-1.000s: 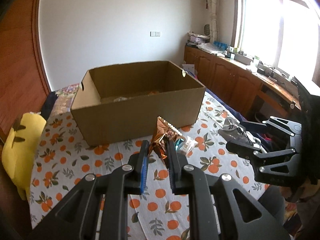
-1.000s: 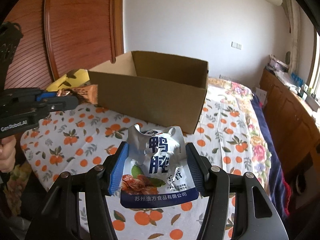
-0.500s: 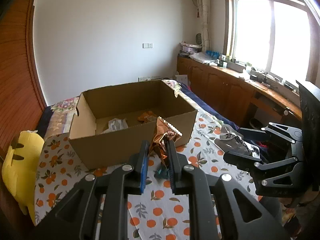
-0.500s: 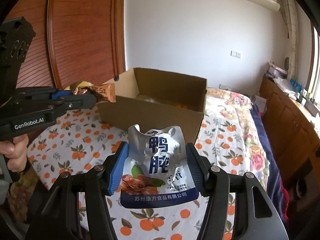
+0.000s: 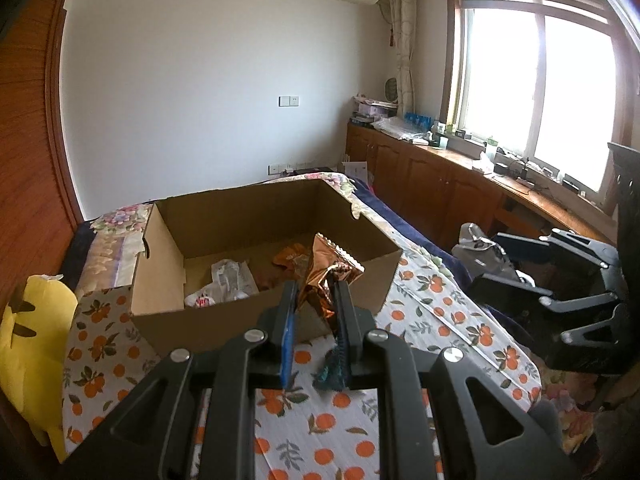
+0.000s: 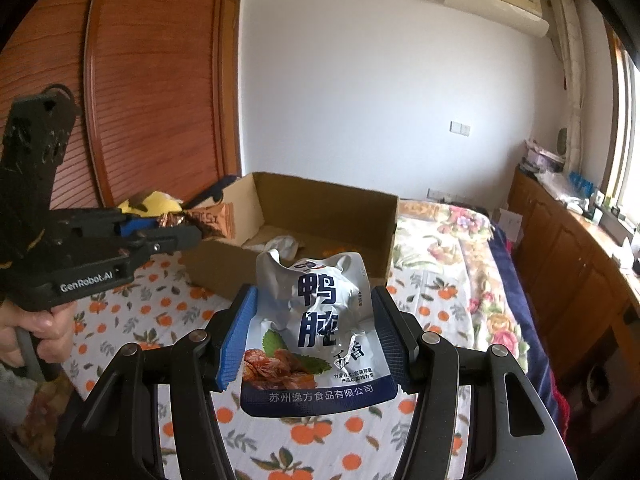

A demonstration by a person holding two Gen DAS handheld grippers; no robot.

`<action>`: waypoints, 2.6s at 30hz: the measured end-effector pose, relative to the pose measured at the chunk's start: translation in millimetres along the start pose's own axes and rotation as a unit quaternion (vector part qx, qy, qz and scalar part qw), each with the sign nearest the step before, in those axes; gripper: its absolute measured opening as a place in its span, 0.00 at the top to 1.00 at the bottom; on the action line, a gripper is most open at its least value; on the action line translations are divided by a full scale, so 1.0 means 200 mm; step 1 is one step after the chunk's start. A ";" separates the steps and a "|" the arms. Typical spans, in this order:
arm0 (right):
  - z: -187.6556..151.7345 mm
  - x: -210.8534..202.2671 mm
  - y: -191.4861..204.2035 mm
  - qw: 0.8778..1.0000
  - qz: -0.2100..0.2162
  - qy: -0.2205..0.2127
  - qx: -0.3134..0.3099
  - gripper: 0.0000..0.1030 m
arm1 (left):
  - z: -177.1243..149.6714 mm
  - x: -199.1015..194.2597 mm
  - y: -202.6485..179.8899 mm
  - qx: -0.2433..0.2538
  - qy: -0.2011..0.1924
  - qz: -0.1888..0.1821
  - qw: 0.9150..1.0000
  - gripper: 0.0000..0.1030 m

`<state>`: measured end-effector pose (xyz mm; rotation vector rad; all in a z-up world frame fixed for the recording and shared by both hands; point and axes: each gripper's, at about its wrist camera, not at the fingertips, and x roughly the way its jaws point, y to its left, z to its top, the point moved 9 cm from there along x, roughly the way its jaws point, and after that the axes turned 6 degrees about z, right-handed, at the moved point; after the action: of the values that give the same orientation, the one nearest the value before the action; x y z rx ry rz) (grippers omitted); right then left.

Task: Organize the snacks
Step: 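Lift both held packets and carry them over the cardboard box, then lower both packets into the box and open both tools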

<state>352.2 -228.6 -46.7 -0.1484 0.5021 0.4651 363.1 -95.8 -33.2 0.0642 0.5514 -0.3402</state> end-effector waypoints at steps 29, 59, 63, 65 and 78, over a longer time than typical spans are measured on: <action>0.24 0.78 -0.14 1.000 0.005 0.016 -0.008 0.42 | 0.03 0.64 0.37 -0.042 0.013 -0.002 0.999 0.85; 0.09 1.02 -0.13 0.997 -0.009 0.083 0.006 0.40 | -0.06 0.67 0.44 -0.059 0.036 -0.005 0.998 0.65; 0.09 0.99 -0.14 0.997 -0.016 0.079 0.005 0.38 | -0.06 0.65 0.42 -0.053 0.034 -0.017 0.998 0.65; 0.10 0.95 -0.14 0.997 -0.015 0.071 0.010 0.38 | -0.05 0.64 0.39 -0.046 0.027 -0.021 0.998 0.65; -0.04 0.49 -0.16 0.999 -0.029 0.031 0.022 0.38 | 0.01 0.51 0.26 -0.005 -0.017 -0.037 0.999 0.65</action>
<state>440.1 -220.7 -101.0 -0.1352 0.5673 0.3934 462.4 -77.6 -87.1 0.0285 0.5228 -0.4107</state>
